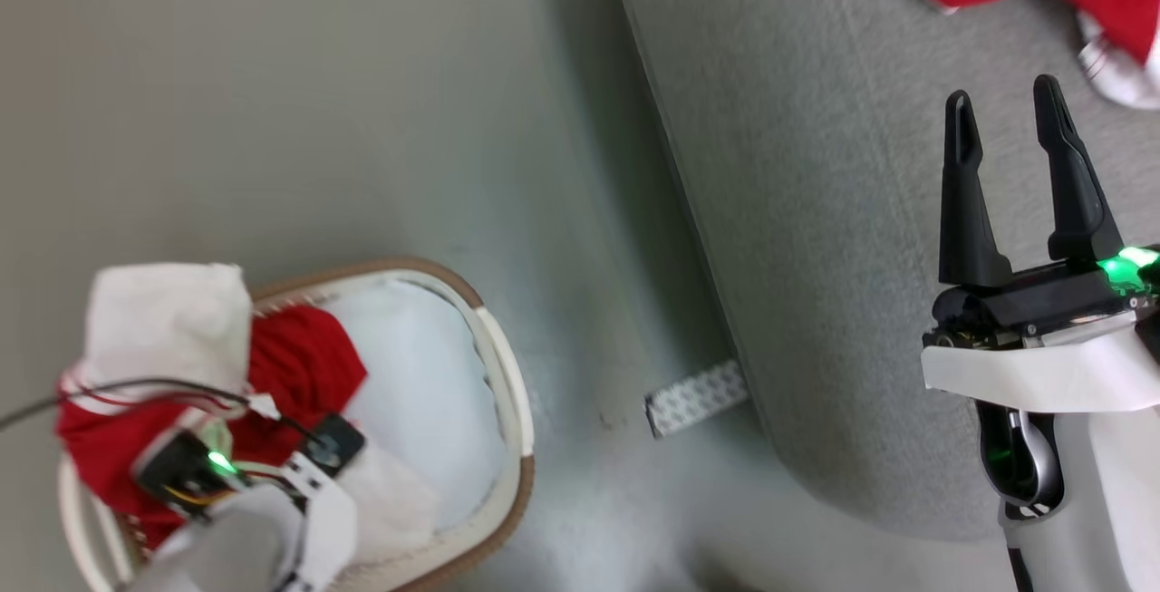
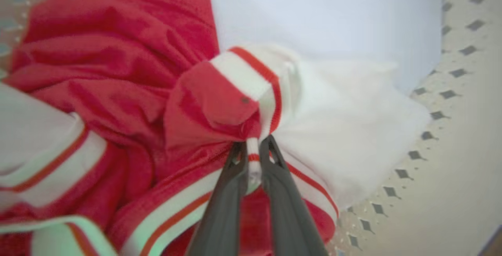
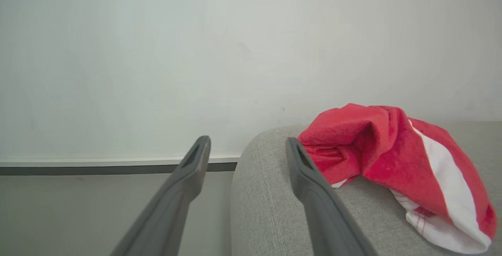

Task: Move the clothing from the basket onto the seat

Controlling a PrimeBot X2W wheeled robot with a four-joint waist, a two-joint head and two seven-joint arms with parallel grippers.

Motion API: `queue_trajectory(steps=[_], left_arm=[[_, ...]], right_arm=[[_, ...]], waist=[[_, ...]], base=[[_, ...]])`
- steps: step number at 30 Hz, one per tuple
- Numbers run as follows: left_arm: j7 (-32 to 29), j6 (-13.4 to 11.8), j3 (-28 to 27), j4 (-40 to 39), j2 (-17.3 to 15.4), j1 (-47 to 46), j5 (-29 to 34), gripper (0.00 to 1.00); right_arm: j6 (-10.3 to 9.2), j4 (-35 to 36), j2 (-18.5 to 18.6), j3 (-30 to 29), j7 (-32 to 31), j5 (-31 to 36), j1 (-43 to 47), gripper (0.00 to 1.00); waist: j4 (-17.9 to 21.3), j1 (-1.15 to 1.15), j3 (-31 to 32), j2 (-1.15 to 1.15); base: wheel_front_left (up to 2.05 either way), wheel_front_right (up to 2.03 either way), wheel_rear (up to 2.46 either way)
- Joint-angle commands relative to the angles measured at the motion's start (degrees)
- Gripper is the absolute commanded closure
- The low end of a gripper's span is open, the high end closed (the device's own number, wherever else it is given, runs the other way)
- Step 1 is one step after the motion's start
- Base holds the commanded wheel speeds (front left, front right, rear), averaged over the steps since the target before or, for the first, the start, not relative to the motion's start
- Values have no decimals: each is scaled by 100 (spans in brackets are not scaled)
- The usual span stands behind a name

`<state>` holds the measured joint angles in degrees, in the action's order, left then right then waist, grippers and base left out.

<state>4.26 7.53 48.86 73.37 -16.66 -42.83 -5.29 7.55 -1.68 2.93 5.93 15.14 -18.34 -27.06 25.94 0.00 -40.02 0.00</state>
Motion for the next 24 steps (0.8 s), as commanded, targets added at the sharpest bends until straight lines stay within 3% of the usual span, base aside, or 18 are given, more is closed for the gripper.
queue_trajectory(steps=[1,10,14,24], left_arm=[[92,-15,-56,-12,82,109,-156,100],[909,-15,-502,-196,853,564,-947,100],[1054,-15,-654,-529,1050,762,-1353,100],[1088,-18,-867,-2027,983,1156,-1709,100]], right_arm=[[-13,-24,-3,-41,0,71,52,0],[-13,-234,75,-163,0,461,492,0],[-13,-323,214,-166,-1,496,743,0],[-13,-383,355,-297,-1,59,1415,0]], waist=[[-220,0,489,0],[-875,0,1904,0],[-1170,0,2450,0],[-1835,0,3477,0]], base=[[0,0,0],[0,0,0],[0,0,0],[0,0,0]])
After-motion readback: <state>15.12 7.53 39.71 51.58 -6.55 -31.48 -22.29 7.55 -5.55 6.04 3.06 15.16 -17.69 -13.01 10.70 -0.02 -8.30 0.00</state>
